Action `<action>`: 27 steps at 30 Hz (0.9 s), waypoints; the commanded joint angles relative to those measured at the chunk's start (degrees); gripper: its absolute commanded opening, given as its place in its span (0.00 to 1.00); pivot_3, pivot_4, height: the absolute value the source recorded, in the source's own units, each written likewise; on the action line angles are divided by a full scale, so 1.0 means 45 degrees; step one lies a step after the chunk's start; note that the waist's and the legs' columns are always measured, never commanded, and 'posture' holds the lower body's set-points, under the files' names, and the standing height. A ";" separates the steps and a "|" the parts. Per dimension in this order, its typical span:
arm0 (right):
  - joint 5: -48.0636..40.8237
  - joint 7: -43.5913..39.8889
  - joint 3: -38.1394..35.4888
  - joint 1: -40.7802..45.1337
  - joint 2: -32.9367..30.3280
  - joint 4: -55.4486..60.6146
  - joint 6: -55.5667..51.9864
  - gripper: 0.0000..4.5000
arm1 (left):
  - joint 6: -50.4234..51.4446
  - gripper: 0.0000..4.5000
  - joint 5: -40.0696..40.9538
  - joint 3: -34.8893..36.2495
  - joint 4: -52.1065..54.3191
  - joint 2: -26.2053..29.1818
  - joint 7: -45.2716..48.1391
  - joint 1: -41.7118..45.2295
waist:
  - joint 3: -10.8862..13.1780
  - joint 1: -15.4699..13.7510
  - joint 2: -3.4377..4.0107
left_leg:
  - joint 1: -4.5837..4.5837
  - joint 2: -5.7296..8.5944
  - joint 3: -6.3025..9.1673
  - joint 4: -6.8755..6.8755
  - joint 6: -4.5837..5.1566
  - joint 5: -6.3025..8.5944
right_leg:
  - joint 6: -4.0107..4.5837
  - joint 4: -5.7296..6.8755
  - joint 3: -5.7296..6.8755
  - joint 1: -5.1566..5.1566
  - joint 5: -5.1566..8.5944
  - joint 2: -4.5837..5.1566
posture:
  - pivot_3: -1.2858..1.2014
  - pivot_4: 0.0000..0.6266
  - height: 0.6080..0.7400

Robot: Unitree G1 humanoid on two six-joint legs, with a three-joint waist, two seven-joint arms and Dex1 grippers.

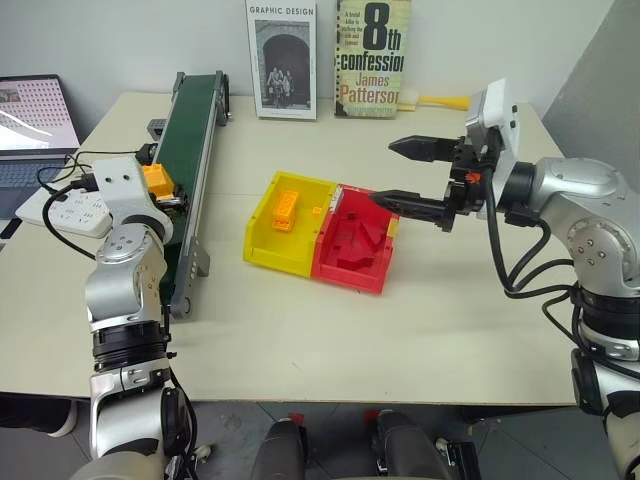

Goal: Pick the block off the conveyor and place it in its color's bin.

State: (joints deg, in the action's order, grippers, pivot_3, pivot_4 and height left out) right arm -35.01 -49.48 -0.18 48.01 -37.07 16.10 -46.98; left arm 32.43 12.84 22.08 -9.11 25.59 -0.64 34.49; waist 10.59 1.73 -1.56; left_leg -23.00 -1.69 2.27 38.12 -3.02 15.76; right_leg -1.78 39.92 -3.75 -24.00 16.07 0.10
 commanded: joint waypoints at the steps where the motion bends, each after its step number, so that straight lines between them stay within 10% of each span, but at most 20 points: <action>1: -0.0045 0.0070 -0.0367 0.0156 -0.0150 0.0150 0.0225 1.00 | 0.0420 0.70 0.0324 0.0500 0.0804 0.0047 -0.0210 0.0088 | 0.0000 0.0002 0.0000 | 0.0000 0.0000 0.0001 0.0000 0.0000 0.0000 | 0.0000 -0.0001 0.0001 -0.0001 0.0000 0.0000 | 0.52 0.24 1.00; 9: 0.0067 0.0171 -0.0474 -0.0019 -0.0192 0.0057 0.0406 1.00 | 0.1457 0.34 0.0724 0.0525 0.2340 -0.0040 -0.0177 -0.0522 | 0.0000 -0.0002 0.0000 | -0.0001 0.0000 0.0013 -0.0001 0.0000 0.0000 | 0.0000 -0.0001 0.0002 0.0000 0.0000 0.0004 | 0.52 0.24 1.00; 27: 0.0079 0.0459 -0.0555 -0.1219 -0.2798 0.3370 -0.1302 1.00 | 0.1353 0.34 0.1168 -0.5054 -0.1409 0.0728 0.7757 0.3526 | 0.0000 0.0069 0.0000 | 0.0022 0.0016 0.0010 0.0007 -0.0003 -0.0003 | -0.0004 -0.0061 0.0059 0.0084 0.0006 -0.0011 | 0.52 0.24 1.00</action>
State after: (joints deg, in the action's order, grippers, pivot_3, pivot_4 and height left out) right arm -32.95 -48.40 0.34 42.52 -48.88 27.73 -51.05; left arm 42.28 20.69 1.63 -12.79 28.68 31.61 48.16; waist 10.59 2.04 -1.56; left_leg -22.90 -1.64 2.31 38.15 -3.03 15.75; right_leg -1.80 39.64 -3.52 -23.62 16.10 0.01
